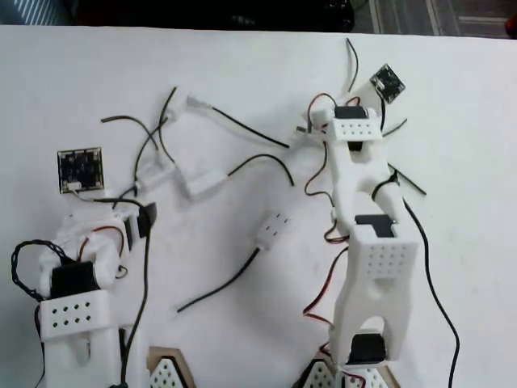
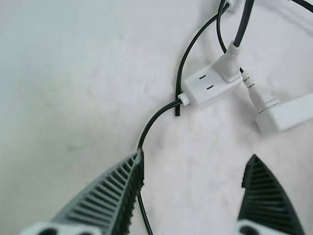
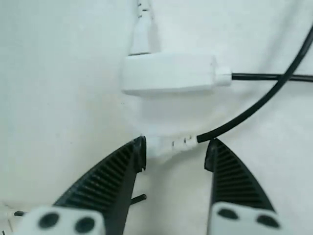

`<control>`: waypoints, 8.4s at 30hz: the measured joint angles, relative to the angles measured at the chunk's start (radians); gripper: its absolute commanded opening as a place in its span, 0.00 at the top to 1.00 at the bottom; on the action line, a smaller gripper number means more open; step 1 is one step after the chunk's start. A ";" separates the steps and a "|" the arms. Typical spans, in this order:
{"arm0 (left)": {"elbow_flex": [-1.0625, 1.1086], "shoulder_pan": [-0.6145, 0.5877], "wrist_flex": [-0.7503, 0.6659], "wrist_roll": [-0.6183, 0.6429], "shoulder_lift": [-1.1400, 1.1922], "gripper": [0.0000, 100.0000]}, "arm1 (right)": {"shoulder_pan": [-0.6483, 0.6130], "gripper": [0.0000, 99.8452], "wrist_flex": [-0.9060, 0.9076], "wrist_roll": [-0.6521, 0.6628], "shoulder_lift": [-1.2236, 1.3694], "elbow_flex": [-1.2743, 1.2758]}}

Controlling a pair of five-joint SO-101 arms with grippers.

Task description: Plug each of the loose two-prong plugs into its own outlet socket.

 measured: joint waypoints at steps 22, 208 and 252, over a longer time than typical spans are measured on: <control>0.000 0.000 0.000 -0.003 0.000 0.68 | 0.003 0.85 0.141 -0.008 0.121 -0.163; -0.376 0.566 0.298 0.153 -0.106 0.68 | -0.669 0.98 0.523 0.967 -1.610 1.019; -0.009 0.445 0.207 -0.018 -0.336 0.64 | -0.235 0.98 -0.089 1.244 -1.363 1.341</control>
